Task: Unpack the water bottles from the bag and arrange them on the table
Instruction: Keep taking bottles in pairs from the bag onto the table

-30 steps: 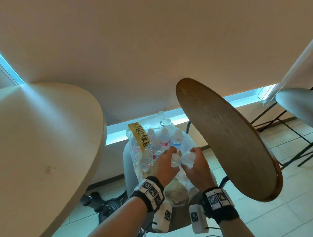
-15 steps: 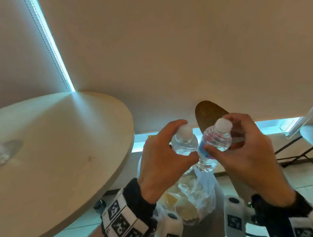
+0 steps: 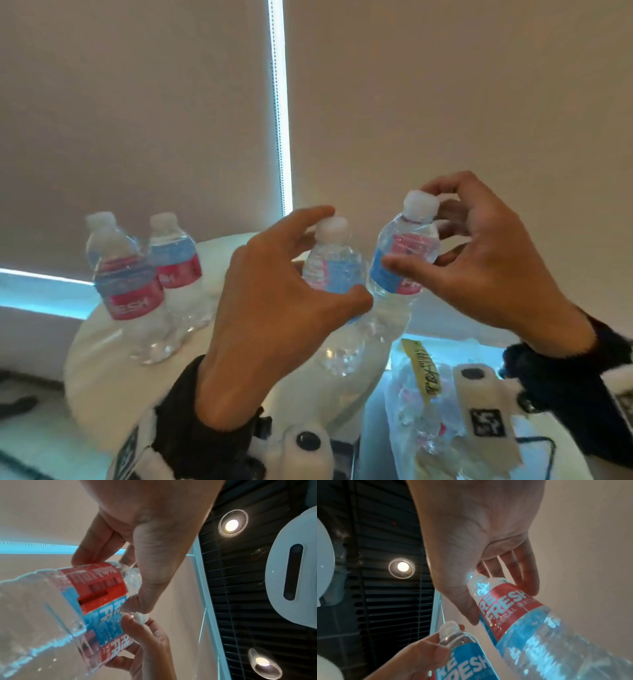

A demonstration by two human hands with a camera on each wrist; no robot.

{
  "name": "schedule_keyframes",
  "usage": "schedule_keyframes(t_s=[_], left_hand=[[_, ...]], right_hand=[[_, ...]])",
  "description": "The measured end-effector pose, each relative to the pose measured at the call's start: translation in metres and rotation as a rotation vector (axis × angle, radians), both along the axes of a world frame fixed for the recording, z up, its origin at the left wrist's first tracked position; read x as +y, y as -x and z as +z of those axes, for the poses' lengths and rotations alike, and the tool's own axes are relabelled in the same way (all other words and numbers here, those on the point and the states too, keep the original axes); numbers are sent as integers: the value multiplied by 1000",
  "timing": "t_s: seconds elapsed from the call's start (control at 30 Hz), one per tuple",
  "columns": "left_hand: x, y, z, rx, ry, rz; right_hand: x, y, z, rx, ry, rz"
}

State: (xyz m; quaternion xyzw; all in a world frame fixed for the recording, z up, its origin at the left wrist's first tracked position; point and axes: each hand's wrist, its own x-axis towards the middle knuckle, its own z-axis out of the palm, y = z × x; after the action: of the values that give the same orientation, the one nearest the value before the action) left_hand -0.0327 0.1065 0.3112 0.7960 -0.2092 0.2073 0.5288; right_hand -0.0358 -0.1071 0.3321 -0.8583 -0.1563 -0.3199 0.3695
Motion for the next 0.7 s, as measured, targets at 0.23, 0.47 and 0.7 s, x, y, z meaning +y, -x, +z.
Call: schedule_keyframes(t_s=[0.23, 0.47, 0.7], left_hand=[[69, -10, -3, 14, -67, 264], [106, -8, -12, 44, -131, 479], [125, -9, -18, 76, -95, 517]], right_hand=[[82, -58, -12, 80, 86, 195], [141, -93, -27, 137, 109, 270], [169, -107, -30, 168, 141, 303]])
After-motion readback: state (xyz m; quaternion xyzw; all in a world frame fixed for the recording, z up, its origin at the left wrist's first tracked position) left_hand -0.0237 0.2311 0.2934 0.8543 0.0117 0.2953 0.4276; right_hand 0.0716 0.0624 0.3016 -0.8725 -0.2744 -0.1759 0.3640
